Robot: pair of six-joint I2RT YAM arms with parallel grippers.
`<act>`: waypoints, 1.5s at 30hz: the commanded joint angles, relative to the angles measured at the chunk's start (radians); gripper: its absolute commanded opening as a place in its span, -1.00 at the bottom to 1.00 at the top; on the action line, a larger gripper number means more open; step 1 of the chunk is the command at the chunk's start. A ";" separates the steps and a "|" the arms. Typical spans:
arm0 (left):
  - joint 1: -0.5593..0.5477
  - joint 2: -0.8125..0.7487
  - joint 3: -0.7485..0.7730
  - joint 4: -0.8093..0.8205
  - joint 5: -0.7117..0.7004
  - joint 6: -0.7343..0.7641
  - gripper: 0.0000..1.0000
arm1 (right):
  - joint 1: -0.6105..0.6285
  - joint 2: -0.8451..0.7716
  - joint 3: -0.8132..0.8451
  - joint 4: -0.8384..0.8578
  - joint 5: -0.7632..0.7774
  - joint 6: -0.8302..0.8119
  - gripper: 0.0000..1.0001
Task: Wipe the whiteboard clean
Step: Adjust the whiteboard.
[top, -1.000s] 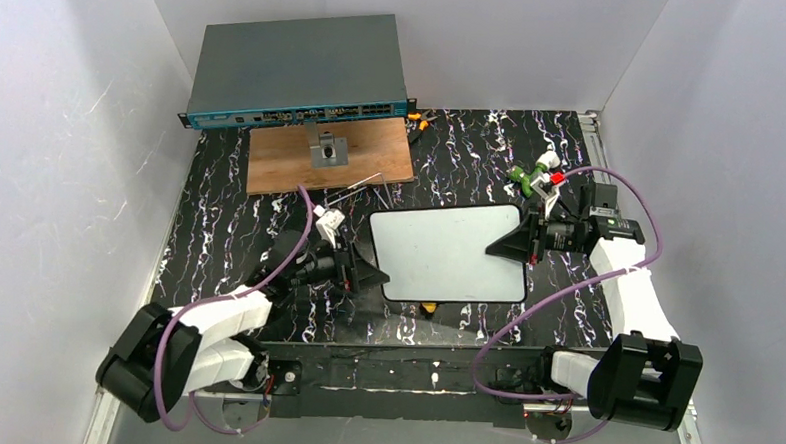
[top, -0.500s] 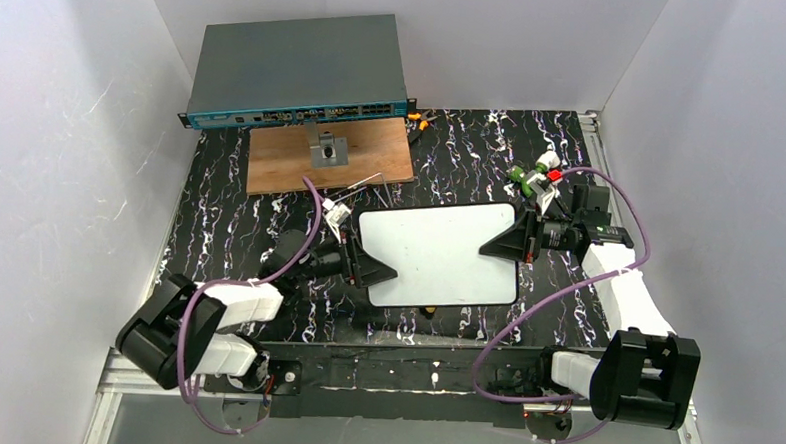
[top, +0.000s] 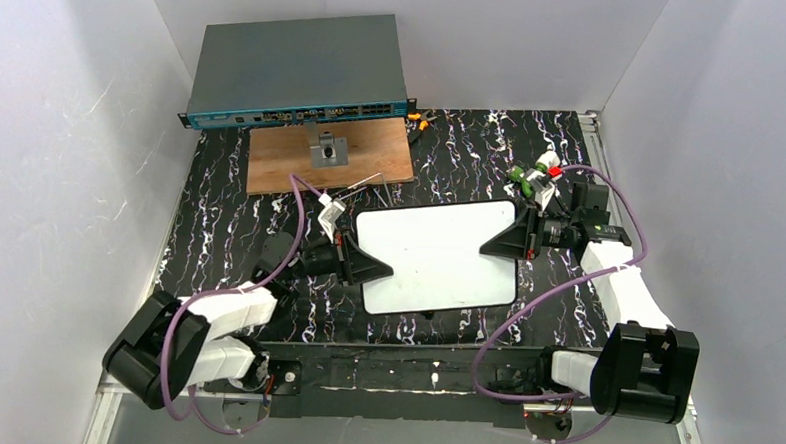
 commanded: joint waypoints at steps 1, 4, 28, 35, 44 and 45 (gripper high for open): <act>-0.002 -0.153 0.015 -0.201 -0.087 0.134 -1.00 | 0.006 -0.011 0.013 0.034 0.044 -0.002 -0.21; 0.002 -0.359 0.021 -0.490 -0.178 0.258 -1.00 | -0.001 -0.017 0.051 -0.038 0.124 -0.054 0.32; 0.030 -0.451 0.208 -0.598 -0.578 0.501 -1.00 | -0.193 -0.065 0.069 -0.115 0.189 -0.140 0.57; 0.057 -0.318 0.303 -0.544 -0.528 0.649 -1.00 | -0.192 -0.053 0.066 -0.110 0.183 -0.140 0.56; 0.080 -0.148 0.402 -0.506 -0.458 0.806 -1.00 | -0.192 -0.051 0.061 -0.106 0.188 -0.142 0.56; 0.084 -0.136 0.402 -0.498 -0.455 0.813 -1.00 | -0.193 -0.049 0.060 -0.105 0.188 -0.142 0.56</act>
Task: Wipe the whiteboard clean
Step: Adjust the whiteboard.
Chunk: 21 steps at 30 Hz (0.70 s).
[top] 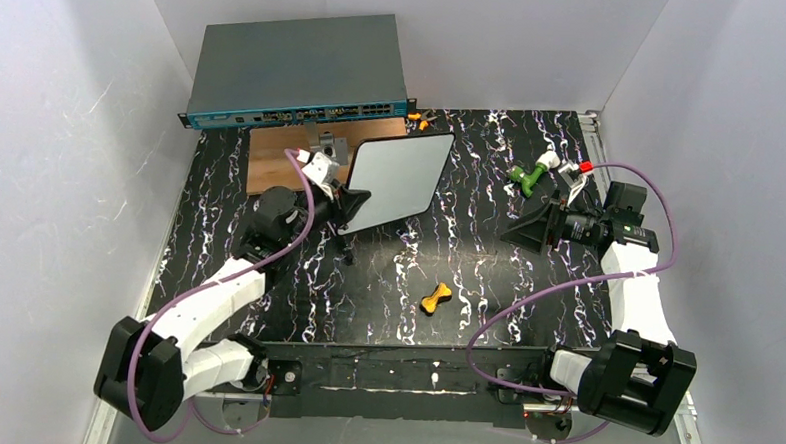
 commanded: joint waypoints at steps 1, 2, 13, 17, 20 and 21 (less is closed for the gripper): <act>0.023 0.030 0.060 0.161 0.058 0.086 -1.00 | -0.002 -0.007 -0.009 0.006 -0.014 -0.011 0.56; 0.033 0.037 0.056 0.165 0.059 0.088 -1.00 | -0.002 -0.007 -0.009 0.007 -0.015 -0.010 0.56; 0.181 0.090 -0.066 0.273 0.174 0.056 -1.00 | -0.002 -0.005 -0.015 0.006 -0.027 -0.017 0.55; 0.224 0.119 -0.082 0.279 0.227 0.011 -1.00 | -0.002 -0.004 -0.016 0.008 -0.027 -0.019 0.55; 0.273 0.140 -0.124 0.323 0.251 -0.039 -1.00 | -0.002 -0.005 -0.016 0.008 -0.026 -0.019 0.55; 0.293 0.150 -0.139 0.339 0.265 -0.054 -1.00 | -0.002 -0.004 -0.017 0.008 -0.027 -0.019 0.55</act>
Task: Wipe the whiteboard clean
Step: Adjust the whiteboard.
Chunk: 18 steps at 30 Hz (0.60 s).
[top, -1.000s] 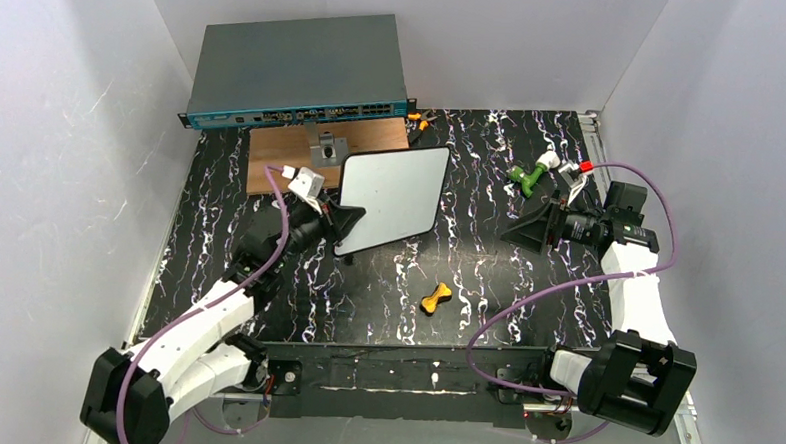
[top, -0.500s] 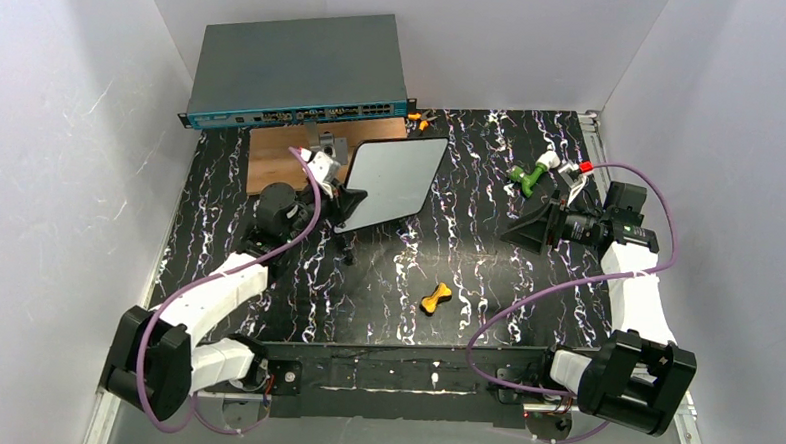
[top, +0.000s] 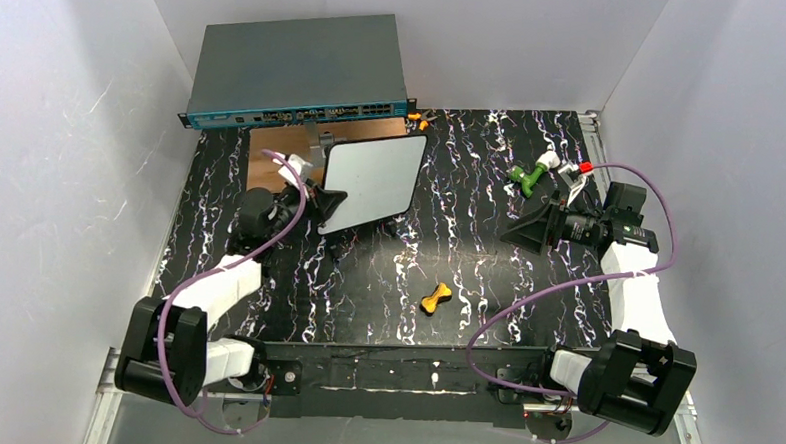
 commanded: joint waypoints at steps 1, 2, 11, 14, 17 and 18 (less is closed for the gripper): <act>0.088 0.023 -0.061 0.152 0.098 -0.067 -1.00 | -0.002 -0.003 -0.013 0.007 -0.029 -0.012 0.55; 0.112 0.042 -0.063 0.164 0.128 -0.081 -1.00 | -0.002 -0.002 -0.014 0.006 -0.030 -0.013 0.55; 0.221 0.178 0.021 0.051 0.332 0.019 -1.00 | -0.001 -0.006 -0.016 0.005 -0.037 -0.013 0.55; 0.239 0.182 0.050 -0.034 0.372 0.083 -1.00 | -0.001 -0.007 -0.017 0.004 -0.039 -0.013 0.55; 0.285 0.177 0.081 -0.137 0.414 0.168 -1.00 | -0.001 -0.003 -0.017 0.004 -0.041 -0.014 0.55; 0.291 0.174 0.097 -0.176 0.431 0.207 -1.00 | -0.001 -0.003 -0.018 0.004 -0.041 -0.014 0.55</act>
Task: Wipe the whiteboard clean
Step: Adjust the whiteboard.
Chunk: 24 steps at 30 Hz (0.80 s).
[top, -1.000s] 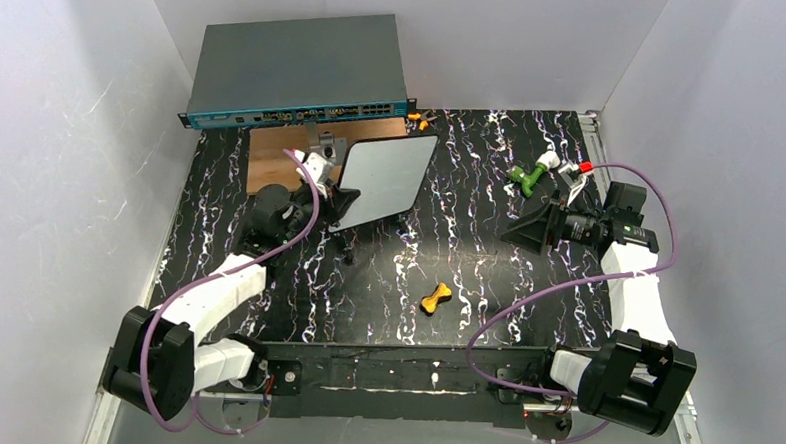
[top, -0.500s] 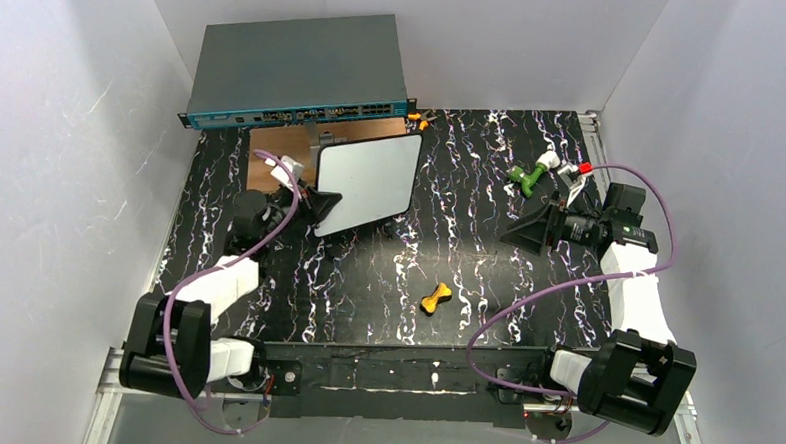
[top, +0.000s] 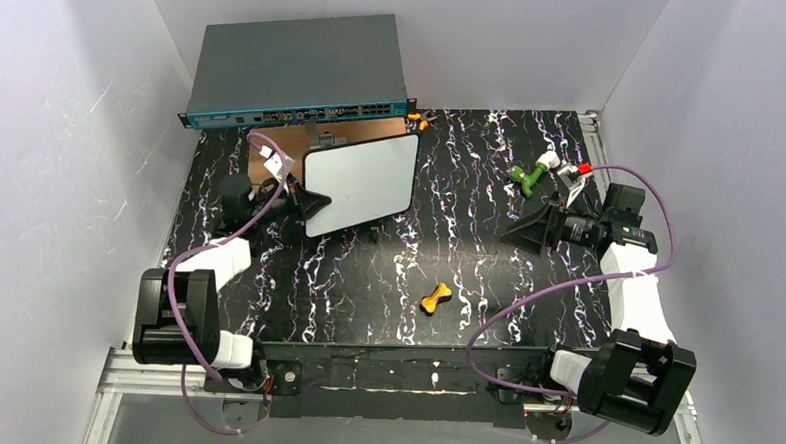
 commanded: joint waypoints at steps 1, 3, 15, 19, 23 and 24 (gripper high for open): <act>0.051 -0.005 0.067 -0.199 0.088 0.224 -1.00 | -0.001 -0.003 -0.006 0.002 -0.033 -0.014 0.55; 0.053 -0.007 0.080 -0.213 0.141 0.215 -1.00 | 0.000 -0.005 -0.006 -0.012 -0.033 -0.029 0.55; 0.024 -0.174 0.054 -0.065 0.189 0.024 -1.00 | 0.345 -0.023 -0.068 0.020 0.235 -0.256 0.56; 0.011 -0.265 0.051 -0.140 0.157 0.092 -1.00 | 0.479 0.020 -0.052 0.063 0.331 -0.242 0.56; 0.012 -0.270 0.060 -0.245 0.108 0.181 -1.00 | 0.567 0.041 -0.037 0.072 0.376 -0.247 0.56; 0.012 -0.263 0.060 -0.199 0.115 0.146 -1.00 | 0.583 0.044 -0.034 0.074 0.392 -0.253 0.56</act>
